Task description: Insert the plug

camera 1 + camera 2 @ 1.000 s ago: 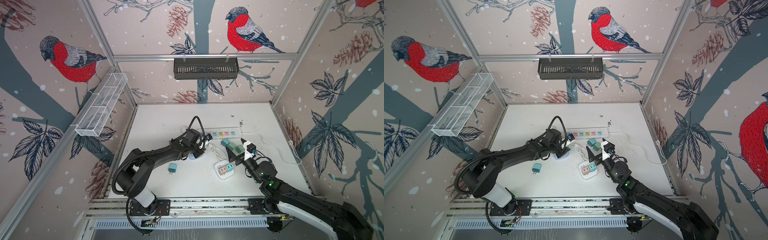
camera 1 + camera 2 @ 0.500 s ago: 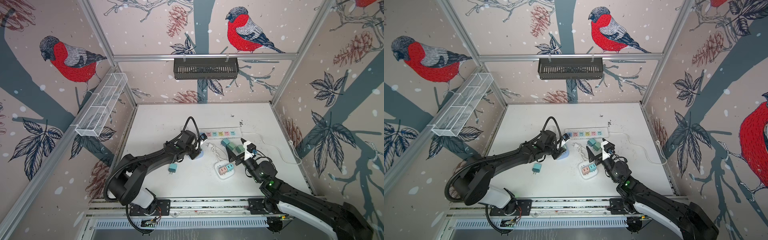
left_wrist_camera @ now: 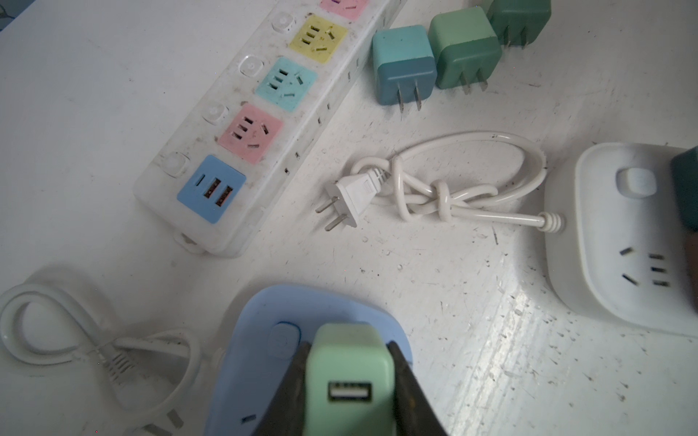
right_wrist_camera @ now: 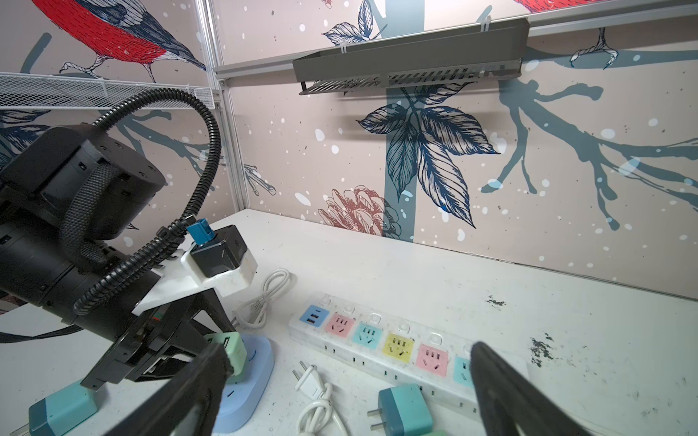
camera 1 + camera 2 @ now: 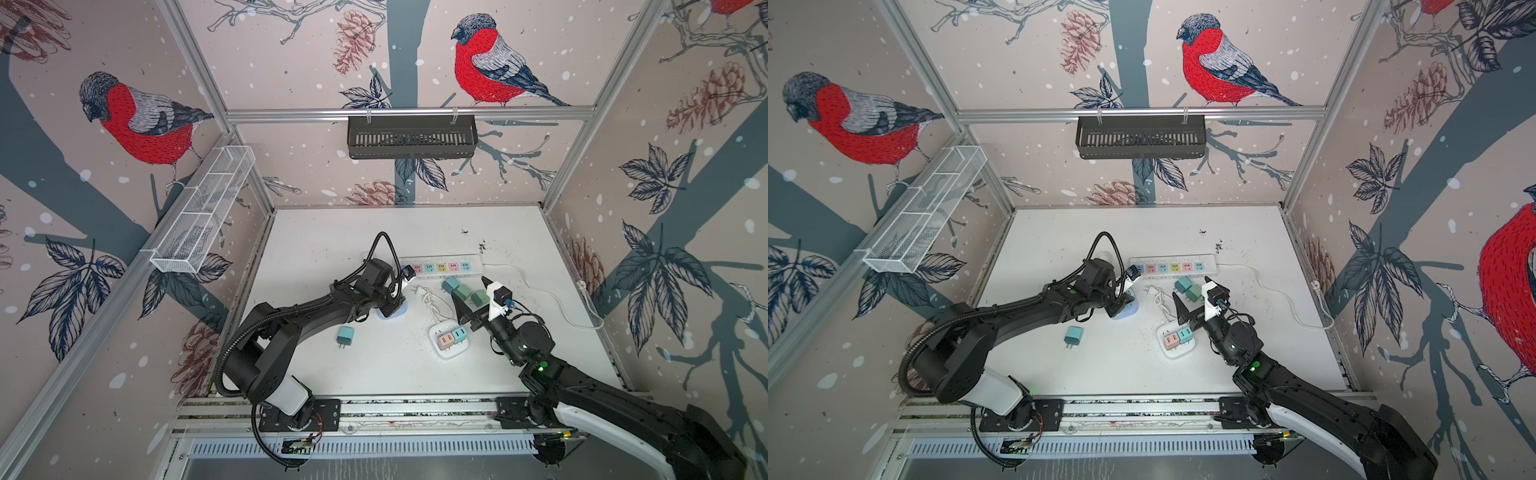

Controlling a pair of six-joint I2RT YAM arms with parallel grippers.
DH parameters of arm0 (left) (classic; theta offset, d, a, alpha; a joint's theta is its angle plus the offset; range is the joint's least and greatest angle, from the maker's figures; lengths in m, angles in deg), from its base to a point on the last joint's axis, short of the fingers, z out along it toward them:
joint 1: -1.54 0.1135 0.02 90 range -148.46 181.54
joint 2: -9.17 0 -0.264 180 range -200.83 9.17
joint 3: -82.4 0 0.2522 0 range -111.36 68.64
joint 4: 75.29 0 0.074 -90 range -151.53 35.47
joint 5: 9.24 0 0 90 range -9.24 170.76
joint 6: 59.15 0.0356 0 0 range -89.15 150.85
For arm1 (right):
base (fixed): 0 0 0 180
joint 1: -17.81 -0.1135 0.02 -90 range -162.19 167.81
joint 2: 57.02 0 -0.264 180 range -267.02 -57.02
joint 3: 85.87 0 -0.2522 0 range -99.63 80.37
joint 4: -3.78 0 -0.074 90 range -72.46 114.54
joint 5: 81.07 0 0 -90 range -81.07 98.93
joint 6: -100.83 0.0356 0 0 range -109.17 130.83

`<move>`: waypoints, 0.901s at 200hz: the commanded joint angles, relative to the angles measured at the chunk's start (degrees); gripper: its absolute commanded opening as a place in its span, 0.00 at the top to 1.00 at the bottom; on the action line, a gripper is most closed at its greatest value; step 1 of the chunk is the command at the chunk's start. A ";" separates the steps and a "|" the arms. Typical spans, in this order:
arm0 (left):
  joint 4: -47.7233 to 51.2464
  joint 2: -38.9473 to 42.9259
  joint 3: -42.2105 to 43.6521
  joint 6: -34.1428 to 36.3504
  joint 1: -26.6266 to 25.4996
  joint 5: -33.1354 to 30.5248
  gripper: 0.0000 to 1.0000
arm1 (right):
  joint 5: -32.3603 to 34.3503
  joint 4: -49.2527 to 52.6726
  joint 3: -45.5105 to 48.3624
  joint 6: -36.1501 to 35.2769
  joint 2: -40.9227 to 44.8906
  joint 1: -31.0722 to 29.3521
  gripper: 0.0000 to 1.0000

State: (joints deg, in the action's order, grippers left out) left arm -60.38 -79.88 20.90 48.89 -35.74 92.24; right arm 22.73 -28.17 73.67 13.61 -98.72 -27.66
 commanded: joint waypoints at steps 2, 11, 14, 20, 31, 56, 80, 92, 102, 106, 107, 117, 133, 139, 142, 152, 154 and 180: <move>0.60 -0.97 -0.71 0.86 0.11 1.11 1.00 | -0.54 -0.83 -0.35 0.55 -0.06 0.03 0.00; 1.06 -1.40 -0.94 0.77 0.14 0.65 1.00 | -0.60 -0.78 -0.33 0.58 -0.10 0.03 0.00; 1.18 -1.53 -1.10 0.77 0.16 0.46 1.00 | -0.57 -0.78 -0.33 0.56 -0.11 0.03 0.00; 1.53 -1.82 -1.36 0.79 0.10 0.13 1.00 | -0.57 -0.85 -0.33 0.55 -0.08 0.03 0.00; 1.88 -2.32 -1.66 0.84 0.18 -0.06 1.00 | -0.61 -0.70 -0.42 0.55 -0.07 0.03 0.00; 2.49 -3.04 -2.29 0.98 0.12 0.67 1.00 | -0.62 -0.63 -0.44 0.62 -0.13 0.12 0.00; 3.31 -3.98 -3.08 0.90 0.10 1.16 1.00 | -0.57 -0.61 -0.50 0.64 -0.22 0.12 0.00; 4.21 -4.73 -3.75 0.59 0.14 1.66 1.00 | -0.60 -0.59 -0.54 0.63 -0.18 0.21 0.00; 4.96 -5.38 -4.24 0.43 0.18 2.25 1.00 | -0.61 -0.54 -0.56 0.64 -0.16 0.26 0.00; 5.27 -5.65 -4.49 0.35 0.19 2.56 1.00 | -0.62 -0.60 -0.51 0.64 -0.19 0.21 0.00; 5.31 -5.71 -4.52 0.34 0.19 2.61 1.00 | -0.57 -0.56 -0.51 0.64 -0.17 0.26 0.00; 5.77 -6.32 -4.78 0.21 0.20 3.13 1.00 | -0.53 -0.60 -0.57 0.73 -0.16 0.22 0.00; 6.58 -7.16 -5.31 -0.14 0.36 3.40 1.00 | -0.53 -0.54 -0.52 0.73 -0.24 0.21 0.00; 6.94 -7.40 -5.51 -0.29 0.44 3.41 1.00 | -0.53 -0.60 -0.51 0.72 -0.32 0.24 0.00; 7.05 -7.46 -5.58 -0.41 0.45 3.45 1.00 | -0.53 -0.60 -0.57 0.73 -0.35 0.21 0.00; 7.24 -7.46 -5.68 -0.81 0.67 4.13 1.00 | -0.45 -0.61 -0.56 0.82 -0.48 0.23 0.00; 7.28 -7.47 -5.69 -0.88 0.70 4.37 1.00 | -0.44 -0.60 -0.59 0.93 -0.49 0.26 0.00; 6.63 -6.85 -5.50 -1.85 1.46 9.46 1.00 | -0.31 -0.94 -0.64 1.12 -1.20 0.31 0.00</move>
State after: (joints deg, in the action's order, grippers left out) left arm -58.00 -86.96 15.19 47.93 -34.91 96.13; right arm 22.56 -28.00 73.54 13.81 -99.48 -27.45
